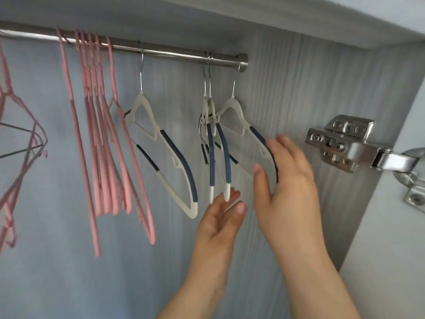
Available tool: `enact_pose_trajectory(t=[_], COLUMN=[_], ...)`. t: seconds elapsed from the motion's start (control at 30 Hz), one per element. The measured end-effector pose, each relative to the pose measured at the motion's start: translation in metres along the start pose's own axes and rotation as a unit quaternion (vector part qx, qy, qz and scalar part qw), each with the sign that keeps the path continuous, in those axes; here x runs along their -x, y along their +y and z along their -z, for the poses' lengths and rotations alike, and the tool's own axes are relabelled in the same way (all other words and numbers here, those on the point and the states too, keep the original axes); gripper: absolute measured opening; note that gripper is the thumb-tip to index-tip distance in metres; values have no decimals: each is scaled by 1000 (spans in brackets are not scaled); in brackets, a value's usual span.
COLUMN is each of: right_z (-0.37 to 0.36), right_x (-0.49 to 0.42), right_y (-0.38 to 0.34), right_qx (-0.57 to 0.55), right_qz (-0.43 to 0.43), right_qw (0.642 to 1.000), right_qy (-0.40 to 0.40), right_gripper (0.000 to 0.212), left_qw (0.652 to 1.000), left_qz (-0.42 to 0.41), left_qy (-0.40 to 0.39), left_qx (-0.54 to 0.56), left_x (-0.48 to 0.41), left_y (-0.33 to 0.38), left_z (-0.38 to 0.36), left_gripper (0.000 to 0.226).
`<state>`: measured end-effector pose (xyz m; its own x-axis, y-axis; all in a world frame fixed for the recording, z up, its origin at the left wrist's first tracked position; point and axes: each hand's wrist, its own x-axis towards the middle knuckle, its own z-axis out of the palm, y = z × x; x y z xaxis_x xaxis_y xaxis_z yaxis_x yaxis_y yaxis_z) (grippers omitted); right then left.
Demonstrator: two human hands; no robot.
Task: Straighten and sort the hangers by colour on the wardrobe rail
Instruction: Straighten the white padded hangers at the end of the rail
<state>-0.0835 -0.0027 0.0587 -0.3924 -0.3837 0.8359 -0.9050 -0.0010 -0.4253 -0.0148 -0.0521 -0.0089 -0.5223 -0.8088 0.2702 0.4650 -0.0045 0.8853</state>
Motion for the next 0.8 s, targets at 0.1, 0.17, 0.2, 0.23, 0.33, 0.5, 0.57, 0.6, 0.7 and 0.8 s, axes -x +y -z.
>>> enact_pose_trajectory(t=[0.1, 0.17, 0.2, 0.23, 0.33, 0.5, 0.57, 0.6, 0.7, 0.8], right_z=[0, -4, -5, -9, -22, -52, -62, -67, -72, -72], right_x=[-11, -20, -24, -27, -24, -19, -21, -22, -33, -40], right_y=[-29, -44, -48, -50, -49, -39, -38, -37, -31, -24], right_qx=[-104, -173, -198, -223, -309, -361, -348, -330, -269, -252], right_qz=[31, -30, -73, -119, -205, -263, -250, -227, -168, -146], right_qw=[994, 982, 969, 950, 899, 867, 884, 904, 944, 954], right_qy=[3, -73, -130, -181, -235, -223, -187, -152, -89, -76], right_gripper=[37, 39, 44, 51, 29, 32, 25, 20, 15, 23], left_qw=[987, 961, 947, 936, 918, 914, 927, 935, 946, 954], left_qz=[48, 96, 114, 123, 131, 130, 128, 128, 130, 121], left_qy=[28, 52, 61, 65, 68, 74, 61, 52, 41, 52], left_qx=[152, 254, 294, 324, 369, 376, 346, 328, 293, 270], left_x=[2, 3, 3, 2, 1, -10, -12, -12, -12, -13], left_y=[3, 9, 11, 12, 18, 22, 24, 23, 23, 25], left_z=[11, 16, 19, 22, 25, 33, 33, 33, 31, 32], left_gripper=[51, 29, 23, 21, 21, 17, 18, 22, 32, 52])
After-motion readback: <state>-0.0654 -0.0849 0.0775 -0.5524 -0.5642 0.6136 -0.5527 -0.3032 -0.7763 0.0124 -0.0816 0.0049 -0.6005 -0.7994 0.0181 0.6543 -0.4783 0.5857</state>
